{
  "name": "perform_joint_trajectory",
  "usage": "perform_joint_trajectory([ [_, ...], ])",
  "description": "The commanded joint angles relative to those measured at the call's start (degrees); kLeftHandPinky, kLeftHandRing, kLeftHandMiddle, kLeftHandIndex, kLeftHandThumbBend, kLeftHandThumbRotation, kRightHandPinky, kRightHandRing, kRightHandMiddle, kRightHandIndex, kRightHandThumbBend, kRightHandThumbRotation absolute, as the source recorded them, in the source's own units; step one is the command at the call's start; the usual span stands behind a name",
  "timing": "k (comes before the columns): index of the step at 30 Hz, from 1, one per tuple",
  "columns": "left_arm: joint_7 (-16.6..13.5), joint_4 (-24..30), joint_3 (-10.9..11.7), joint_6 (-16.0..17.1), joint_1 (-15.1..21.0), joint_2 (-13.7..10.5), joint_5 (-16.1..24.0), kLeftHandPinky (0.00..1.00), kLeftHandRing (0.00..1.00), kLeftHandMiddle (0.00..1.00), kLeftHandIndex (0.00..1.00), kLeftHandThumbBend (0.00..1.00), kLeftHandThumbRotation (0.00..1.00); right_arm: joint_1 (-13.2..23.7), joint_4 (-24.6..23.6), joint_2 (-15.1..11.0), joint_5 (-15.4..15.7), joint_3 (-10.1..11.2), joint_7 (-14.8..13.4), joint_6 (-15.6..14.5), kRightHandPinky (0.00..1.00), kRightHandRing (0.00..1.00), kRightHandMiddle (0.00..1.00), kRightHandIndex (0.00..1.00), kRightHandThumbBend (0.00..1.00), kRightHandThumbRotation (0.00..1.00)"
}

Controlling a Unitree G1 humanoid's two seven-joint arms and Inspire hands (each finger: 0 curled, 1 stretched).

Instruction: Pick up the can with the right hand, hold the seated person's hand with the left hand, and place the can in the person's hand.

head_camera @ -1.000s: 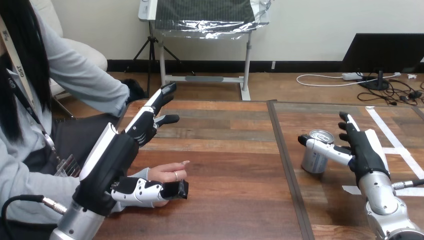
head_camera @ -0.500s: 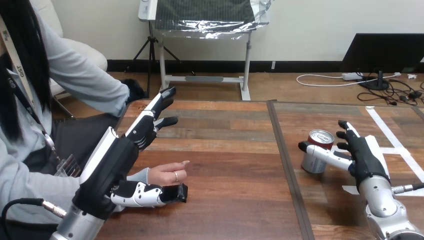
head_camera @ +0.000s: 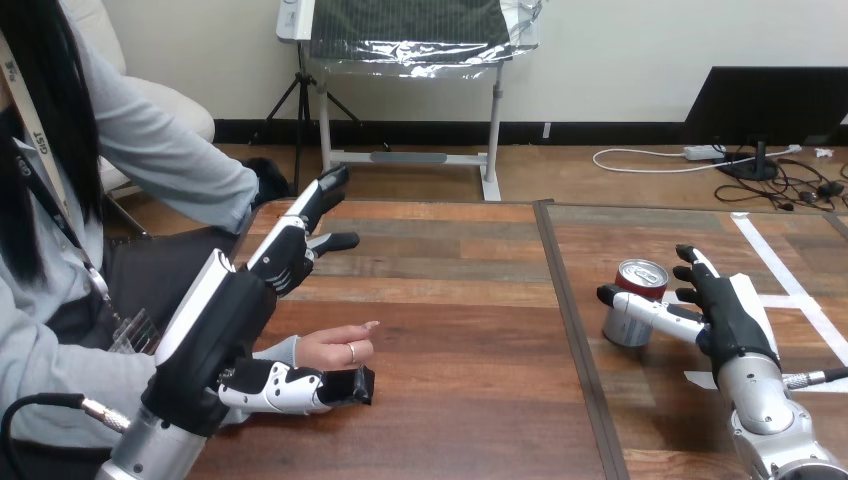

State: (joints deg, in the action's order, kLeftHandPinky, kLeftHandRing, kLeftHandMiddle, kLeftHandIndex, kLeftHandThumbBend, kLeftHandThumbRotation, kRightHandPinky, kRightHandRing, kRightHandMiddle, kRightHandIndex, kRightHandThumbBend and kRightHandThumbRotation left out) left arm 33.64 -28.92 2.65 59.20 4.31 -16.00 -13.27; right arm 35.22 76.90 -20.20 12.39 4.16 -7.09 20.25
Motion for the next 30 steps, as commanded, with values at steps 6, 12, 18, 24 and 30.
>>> perform_joint_trajectory([
  [6, 1.58, 3.44, -0.85, -0.55, 0.76, -0.78, -2.34, 0.85, 1.00, 1.00, 0.98, 1.00, 0.48, 3.84, -0.31, 0.59, -0.28, 0.06, -0.01, -0.42, 0.82, 0.89, 0.92, 0.96, 1.00, 0.44],
  [12, 2.32, 3.52, -0.75, -0.60, 0.62, -0.60, -2.97, 0.86, 1.00, 1.00, 0.98, 1.00, 0.46, 3.76, -0.28, 0.70, -0.03, -0.15, -0.24, -0.79, 0.79, 0.86, 0.90, 0.95, 1.00, 0.45],
  [18, 2.25, 3.79, -0.51, -0.39, 0.29, -0.49, -2.74, 0.86, 1.00, 1.00, 0.97, 1.00, 0.45, 3.73, -0.22, 0.97, -0.63, 0.38, 0.19, -1.25, 0.74, 0.83, 0.89, 0.94, 1.00, 0.44],
  [24, 2.23, 4.35, -0.48, -0.64, -0.21, -0.60, -2.71, 0.86, 1.00, 1.00, 0.97, 1.00, 0.45, 3.63, -0.11, 1.16, -0.50, 0.29, -0.20, -1.60, 0.73, 0.82, 0.88, 0.93, 1.00, 0.41],
  [30, 1.84, 4.81, -0.25, -0.46, -0.73, -0.70, -2.18, 0.85, 1.00, 1.00, 0.97, 1.00, 0.46, 3.61, -0.04, 1.46, -0.75, 0.58, -0.17, -1.89, 0.75, 0.83, 0.87, 0.92, 1.00, 0.39],
])
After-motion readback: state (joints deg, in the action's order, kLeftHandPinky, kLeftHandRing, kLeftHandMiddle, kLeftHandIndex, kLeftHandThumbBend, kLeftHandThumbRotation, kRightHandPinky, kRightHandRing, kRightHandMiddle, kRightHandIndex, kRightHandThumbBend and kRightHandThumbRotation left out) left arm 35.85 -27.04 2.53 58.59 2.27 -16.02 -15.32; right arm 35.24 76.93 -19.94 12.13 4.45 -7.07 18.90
